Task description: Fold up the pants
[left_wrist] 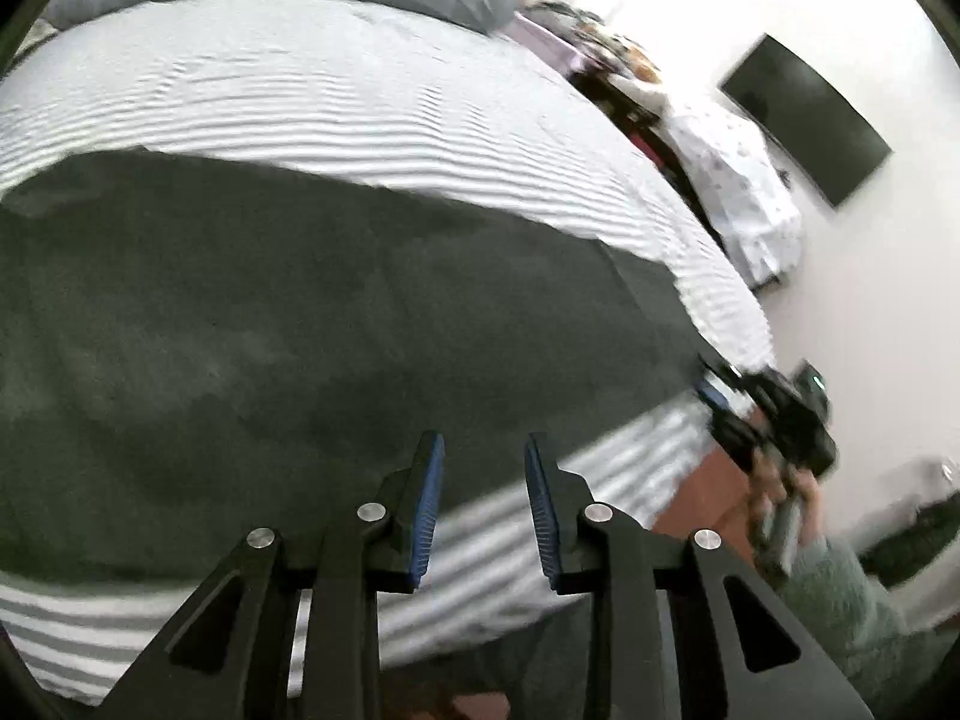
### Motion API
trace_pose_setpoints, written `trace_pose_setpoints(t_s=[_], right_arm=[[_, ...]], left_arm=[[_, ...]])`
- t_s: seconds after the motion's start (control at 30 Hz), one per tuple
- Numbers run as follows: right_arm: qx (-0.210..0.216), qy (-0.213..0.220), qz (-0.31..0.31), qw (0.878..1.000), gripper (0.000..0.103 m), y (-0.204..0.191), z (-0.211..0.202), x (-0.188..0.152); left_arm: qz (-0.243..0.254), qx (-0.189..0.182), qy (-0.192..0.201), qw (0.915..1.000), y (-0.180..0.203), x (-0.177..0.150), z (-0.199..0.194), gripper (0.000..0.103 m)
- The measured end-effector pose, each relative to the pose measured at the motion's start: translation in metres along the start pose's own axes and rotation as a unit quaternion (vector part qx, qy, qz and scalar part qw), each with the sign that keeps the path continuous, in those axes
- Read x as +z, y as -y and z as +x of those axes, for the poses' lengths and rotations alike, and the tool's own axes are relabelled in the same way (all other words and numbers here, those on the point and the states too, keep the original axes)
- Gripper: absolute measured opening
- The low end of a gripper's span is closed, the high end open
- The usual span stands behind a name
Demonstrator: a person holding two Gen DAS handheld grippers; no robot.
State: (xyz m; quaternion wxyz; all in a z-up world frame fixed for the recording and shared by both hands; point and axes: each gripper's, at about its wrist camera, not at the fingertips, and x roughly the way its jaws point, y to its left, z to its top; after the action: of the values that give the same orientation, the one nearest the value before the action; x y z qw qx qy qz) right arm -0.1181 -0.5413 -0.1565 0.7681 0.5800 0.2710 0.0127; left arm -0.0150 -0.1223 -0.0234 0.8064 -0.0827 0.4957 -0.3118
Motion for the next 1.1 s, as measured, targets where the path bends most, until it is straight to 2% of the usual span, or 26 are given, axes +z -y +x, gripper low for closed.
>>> trace_pose_setpoints(t_s=[0.13,0.2,0.27,0.33,0.47,0.5,0.53,0.7,0.8,0.9,1.1], right_arm=[[0.022,0.004,-0.008,1.0,0.027,0.002,-0.006,-0.004],[0.026,0.023,-0.009,0.999,0.026,-0.002,-0.007,0.0],[0.029,0.024,-0.003,0.999,0.025,0.0,-0.001,0.004],[0.0,0.022,-0.001,1.0,0.025,0.002,0.006,0.005],[-0.004,0.021,-0.011,1.0,0.022,0.0,0.008,0.003],[-0.001,0.017,-0.008,1.0,0.02,0.0,0.009,0.004],[0.003,0.013,-0.003,1.0,0.01,-0.002,0.01,0.004],[-0.017,0.008,-0.022,1.0,0.007,-0.017,0.013,0.006],[-0.001,0.008,-0.002,1.0,0.007,-0.021,0.012,0.009],[0.018,0.006,0.0,1.0,0.007,-0.034,0.009,0.009],[0.058,-0.005,-0.032,0.998,0.006,-0.085,0.016,0.011]], left_arm=[[-0.014,0.04,0.009,0.9991,-0.013,0.016,0.013,0.029],[-0.021,0.05,0.008,0.9985,-0.018,0.022,0.022,0.029],[-0.032,0.045,0.007,0.9985,-0.022,0.026,0.03,0.029],[-0.037,0.045,0.007,0.9983,-0.022,0.027,0.037,0.029],[-0.018,0.048,0.011,0.9986,-0.014,0.027,0.046,0.029],[-0.014,0.051,0.009,0.9985,-0.013,0.028,0.049,0.029],[-0.01,0.054,0.008,0.9984,-0.012,0.03,0.052,0.029],[0.001,0.065,0.003,0.9979,-0.014,0.026,0.063,0.029],[0.021,0.073,0.007,0.9971,-0.012,0.023,0.068,0.029],[0.012,0.068,0.006,0.9976,-0.015,0.024,0.069,0.029],[0.011,0.059,0.009,0.9981,-0.018,0.024,0.07,0.029]])
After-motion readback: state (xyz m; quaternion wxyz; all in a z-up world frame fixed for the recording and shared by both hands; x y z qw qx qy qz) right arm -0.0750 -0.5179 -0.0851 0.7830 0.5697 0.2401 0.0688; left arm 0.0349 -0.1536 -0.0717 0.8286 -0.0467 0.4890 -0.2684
